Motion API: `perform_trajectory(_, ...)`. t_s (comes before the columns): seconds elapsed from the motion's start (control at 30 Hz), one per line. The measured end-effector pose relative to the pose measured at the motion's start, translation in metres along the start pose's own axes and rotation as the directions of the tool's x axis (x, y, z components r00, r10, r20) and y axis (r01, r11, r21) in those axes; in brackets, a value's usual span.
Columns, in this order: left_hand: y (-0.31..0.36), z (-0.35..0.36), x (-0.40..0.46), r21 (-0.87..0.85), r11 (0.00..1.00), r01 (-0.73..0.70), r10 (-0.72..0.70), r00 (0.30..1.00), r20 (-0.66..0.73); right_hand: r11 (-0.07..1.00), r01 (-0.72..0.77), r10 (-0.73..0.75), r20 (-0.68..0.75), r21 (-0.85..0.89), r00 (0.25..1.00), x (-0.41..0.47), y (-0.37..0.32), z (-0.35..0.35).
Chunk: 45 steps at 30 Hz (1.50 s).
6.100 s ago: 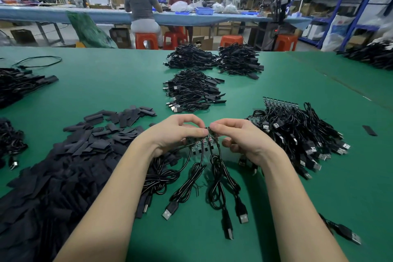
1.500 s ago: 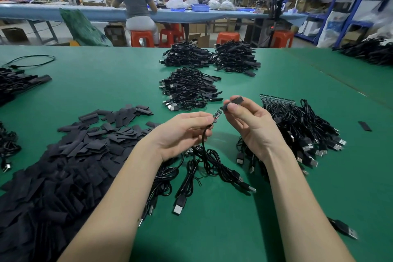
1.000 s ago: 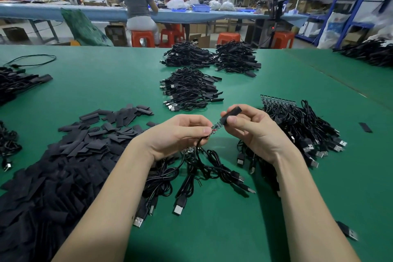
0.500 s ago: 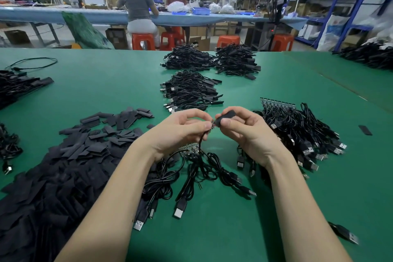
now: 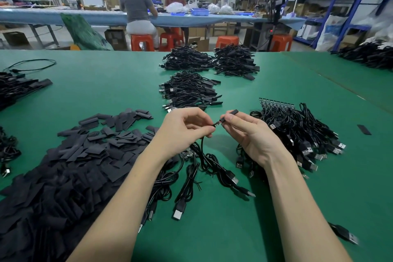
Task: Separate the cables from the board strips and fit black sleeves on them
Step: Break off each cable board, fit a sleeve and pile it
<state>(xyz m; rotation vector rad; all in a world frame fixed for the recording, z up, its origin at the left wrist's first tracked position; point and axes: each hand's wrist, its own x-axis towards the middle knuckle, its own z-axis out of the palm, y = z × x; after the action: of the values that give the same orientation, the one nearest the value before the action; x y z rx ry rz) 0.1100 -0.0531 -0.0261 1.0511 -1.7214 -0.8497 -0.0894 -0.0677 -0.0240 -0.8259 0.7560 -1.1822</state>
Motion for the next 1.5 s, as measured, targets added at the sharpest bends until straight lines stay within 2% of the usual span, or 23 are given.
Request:
perform_trajectory(0.3, 0.006, 0.004, -0.002, -0.061, 0.998, -0.020, 0.021, 1.000, 0.016, 1.000, -0.028, 0.027, 0.029, 0.013, 0.999, -0.001, 0.000, 0.000)
perform_trajectory(0.6, 0.008, 0.005, -0.002, -0.197, 0.980, -0.013, 0.012, 1.000, -0.006, 0.998, -0.031, 0.037, 0.106, -0.057, 0.994, -0.003, -0.002, 0.002)
perform_trajectory(1.0, 0.004, 0.007, -0.002, -0.254, 0.967, -0.017, 0.012, 1.000, -0.021, 0.983, 0.028, -0.002, 0.141, -0.179, 0.990, -0.005, -0.002, 0.003)
perform_trajectory(1.17, 0.000, 0.015, 0.001, -0.353, 0.936, -0.011, -0.027, 0.994, -0.102, 0.972, 0.186, -0.176, 0.084, -0.143, 0.981, -0.004, 0.001, 0.013)
perform_trajectory(1.27, 0.000, 0.018, 0.002, -0.355, 0.935, -0.002, -0.051, 0.989, -0.138, 0.948, 0.268, -0.265, 0.042, -0.169, 0.963, -0.003, 0.002, 0.017)
perform_trajectory(1.5, -0.002, 0.021, 0.003, -0.332, 0.943, -0.026, -0.038, 0.982, -0.185, 0.945, 0.284, -0.289, -0.008, -0.164, 0.957, -0.001, 0.004, 0.017)
